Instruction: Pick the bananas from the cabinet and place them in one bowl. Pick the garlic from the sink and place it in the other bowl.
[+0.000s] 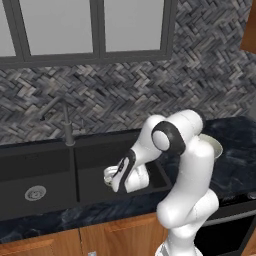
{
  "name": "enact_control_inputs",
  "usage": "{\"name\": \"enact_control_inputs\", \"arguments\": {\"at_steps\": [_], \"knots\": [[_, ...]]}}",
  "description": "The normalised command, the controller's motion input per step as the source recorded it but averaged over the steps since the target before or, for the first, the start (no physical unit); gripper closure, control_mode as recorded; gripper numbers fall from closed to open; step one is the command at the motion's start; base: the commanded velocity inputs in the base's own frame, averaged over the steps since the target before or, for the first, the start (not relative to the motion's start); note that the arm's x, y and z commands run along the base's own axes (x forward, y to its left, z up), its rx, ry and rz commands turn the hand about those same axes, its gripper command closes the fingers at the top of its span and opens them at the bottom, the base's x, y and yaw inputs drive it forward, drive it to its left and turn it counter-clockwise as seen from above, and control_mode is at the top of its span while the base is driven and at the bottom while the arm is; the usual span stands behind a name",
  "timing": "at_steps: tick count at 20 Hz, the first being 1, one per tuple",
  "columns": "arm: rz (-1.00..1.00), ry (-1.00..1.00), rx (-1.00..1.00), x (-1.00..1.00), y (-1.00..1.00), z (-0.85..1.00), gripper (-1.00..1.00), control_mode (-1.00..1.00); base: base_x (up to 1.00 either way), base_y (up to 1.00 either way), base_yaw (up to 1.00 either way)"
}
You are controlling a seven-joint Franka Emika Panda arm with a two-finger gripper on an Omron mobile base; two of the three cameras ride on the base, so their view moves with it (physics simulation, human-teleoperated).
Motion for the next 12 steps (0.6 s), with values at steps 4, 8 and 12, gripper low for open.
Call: {"name": "enact_control_inputs", "arguments": {"at_steps": [4, 8, 12], "knots": [[0.00, 0.00, 0.00, 0.25, 0.18, -0.22, -1.00, -1.00, 0.00, 0.00, 0.00], [0.00, 0.04, 0.00, 0.15, 0.28, -0.13, -1.00, -1.00, 0.00, 0.00, 0.00], [0.00, 0.03, 0.00, 0.17, 0.28, -0.05, -1.00, -1.00, 0.00, 0.00, 0.00]]}}
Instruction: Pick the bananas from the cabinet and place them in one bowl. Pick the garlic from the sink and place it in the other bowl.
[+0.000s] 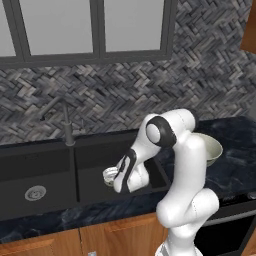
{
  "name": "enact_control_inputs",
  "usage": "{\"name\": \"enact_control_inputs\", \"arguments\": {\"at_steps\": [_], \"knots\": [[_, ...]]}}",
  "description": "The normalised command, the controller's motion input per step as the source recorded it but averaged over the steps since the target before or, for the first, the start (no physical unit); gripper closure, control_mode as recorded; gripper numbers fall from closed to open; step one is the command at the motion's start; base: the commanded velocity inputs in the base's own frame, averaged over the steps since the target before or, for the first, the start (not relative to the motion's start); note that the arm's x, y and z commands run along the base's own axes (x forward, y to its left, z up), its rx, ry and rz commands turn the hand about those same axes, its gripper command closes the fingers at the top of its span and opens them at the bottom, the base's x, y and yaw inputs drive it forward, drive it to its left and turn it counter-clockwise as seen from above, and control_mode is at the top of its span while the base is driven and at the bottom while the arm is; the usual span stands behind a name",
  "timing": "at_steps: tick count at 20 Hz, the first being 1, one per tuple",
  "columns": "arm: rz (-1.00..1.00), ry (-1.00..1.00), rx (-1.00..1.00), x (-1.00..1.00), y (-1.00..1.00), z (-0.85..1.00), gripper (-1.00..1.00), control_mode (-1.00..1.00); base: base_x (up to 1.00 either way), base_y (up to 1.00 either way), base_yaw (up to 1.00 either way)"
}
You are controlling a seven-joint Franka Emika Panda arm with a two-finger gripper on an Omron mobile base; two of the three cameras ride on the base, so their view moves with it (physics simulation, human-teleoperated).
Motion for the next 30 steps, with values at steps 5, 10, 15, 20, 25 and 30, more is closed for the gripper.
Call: {"name": "enact_control_inputs", "arguments": {"at_steps": [5, 10, 15, 20, 25, 30], "knots": [[0.00, 0.01, 0.00, 0.27, 0.19, -0.05, -1.00, -1.00, 0.00, 0.00, 0.00], [0.00, 0.04, 0.00, 0.21, 0.14, -0.25, -1.00, -1.00, 0.00, 0.00, 0.00], [0.00, 0.04, 0.00, 0.19, 0.14, -0.26, -1.00, -1.00, 0.00, 0.00, 0.00], [0.00, 0.01, 0.00, 0.16, 0.01, -0.33, -1.00, -1.00, 0.00, 0.00, 0.00], [0.00, 0.02, 0.00, 0.15, 0.05, -0.33, -1.00, -1.00, 0.00, 0.00, 0.00], [0.00, 0.03, 0.00, 0.23, 0.10, -0.23, -1.00, -1.00, 0.00, 0.00, 0.00]]}}
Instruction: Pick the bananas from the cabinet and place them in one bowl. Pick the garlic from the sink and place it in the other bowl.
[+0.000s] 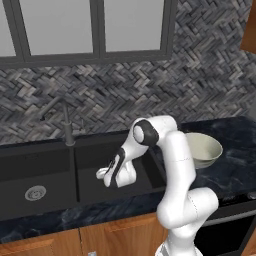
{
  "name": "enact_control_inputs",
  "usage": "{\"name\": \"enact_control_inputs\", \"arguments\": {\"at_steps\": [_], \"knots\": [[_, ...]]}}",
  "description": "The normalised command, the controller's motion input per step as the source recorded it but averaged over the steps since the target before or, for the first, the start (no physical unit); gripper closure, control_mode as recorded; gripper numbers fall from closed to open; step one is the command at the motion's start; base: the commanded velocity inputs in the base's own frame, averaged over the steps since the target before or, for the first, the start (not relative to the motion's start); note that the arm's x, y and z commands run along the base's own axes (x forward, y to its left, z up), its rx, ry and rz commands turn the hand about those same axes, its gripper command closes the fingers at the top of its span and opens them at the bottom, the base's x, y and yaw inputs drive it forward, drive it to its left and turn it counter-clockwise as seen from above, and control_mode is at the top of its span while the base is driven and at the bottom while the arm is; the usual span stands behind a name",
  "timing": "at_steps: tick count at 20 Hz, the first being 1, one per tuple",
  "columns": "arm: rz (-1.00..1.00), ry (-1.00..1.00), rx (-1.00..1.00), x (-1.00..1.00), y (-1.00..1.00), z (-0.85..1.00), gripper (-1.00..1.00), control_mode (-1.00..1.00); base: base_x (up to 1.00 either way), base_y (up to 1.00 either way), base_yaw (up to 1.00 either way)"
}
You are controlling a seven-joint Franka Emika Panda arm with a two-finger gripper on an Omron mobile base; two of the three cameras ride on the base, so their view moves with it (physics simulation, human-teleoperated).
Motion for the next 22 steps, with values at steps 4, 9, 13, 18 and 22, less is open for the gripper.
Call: {"name": "enact_control_inputs", "arguments": {"at_steps": [4, 9, 13, 18, 22], "knots": [[0.00, 0.01, 0.00, 0.22, 0.04, -0.29, 1.00, -1.00, 0.00, 0.00, 0.00], [0.00, 0.00, 0.00, 0.08, 0.02, -0.32, 1.00, -1.00, 0.00, 0.00, 0.00], [0.00, 0.00, 0.00, 0.00, -0.03, -0.10, 1.00, -1.00, 0.00, 0.00, 0.00], [0.00, 0.00, 0.00, -0.22, -0.22, 0.55, 1.00, -1.00, 0.00, 0.00, 0.00], [0.00, 0.00, 0.00, -0.28, -0.17, 0.68, 1.00, -1.00, 0.00, 0.00, 0.00]]}}
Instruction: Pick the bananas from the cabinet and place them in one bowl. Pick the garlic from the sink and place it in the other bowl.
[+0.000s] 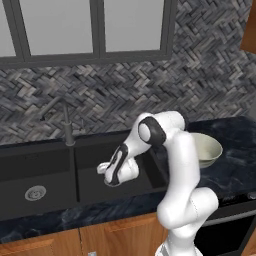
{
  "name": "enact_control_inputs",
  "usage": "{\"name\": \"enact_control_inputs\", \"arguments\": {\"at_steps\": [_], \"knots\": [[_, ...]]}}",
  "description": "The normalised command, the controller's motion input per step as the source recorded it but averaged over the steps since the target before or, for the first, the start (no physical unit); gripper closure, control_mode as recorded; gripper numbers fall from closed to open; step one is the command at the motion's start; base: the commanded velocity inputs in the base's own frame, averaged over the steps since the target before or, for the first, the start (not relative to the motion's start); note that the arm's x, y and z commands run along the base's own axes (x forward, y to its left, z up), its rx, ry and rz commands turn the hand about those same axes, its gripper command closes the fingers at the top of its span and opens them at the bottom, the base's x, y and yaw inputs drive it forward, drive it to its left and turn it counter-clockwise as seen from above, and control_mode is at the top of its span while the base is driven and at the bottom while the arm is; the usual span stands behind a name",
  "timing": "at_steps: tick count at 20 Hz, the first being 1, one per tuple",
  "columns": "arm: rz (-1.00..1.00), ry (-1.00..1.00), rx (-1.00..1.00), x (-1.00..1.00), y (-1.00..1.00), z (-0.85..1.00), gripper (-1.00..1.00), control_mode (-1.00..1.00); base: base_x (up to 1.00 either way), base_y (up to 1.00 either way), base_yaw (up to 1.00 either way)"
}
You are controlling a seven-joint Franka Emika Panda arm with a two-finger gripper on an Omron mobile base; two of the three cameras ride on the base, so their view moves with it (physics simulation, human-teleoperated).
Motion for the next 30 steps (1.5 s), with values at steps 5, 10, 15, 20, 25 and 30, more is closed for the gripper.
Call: {"name": "enact_control_inputs", "arguments": {"at_steps": [5, 10, 15, 20, 25, 30], "knots": [[0.00, 0.00, 0.00, -0.14, -0.14, 0.61, 1.00, -1.00, 0.00, 0.00, 0.00], [0.00, 0.00, 0.00, -0.19, -0.27, 0.57, 1.00, -1.00, 0.00, 0.00, 0.00], [0.00, 0.00, 0.00, -0.41, -0.29, 0.64, 1.00, -1.00, 0.00, 0.00, 0.00], [-0.01, 0.00, 0.00, -0.32, -0.40, 0.70, 1.00, -1.00, 0.00, 0.00, 0.00], [-0.02, 0.00, 0.00, -0.32, -0.57, 0.68, 1.00, -1.00, 0.00, 0.00, 0.00], [-0.02, 0.00, 0.00, -0.37, -0.58, 0.68, 1.00, -1.00, 0.00, 0.00, 0.00]]}}
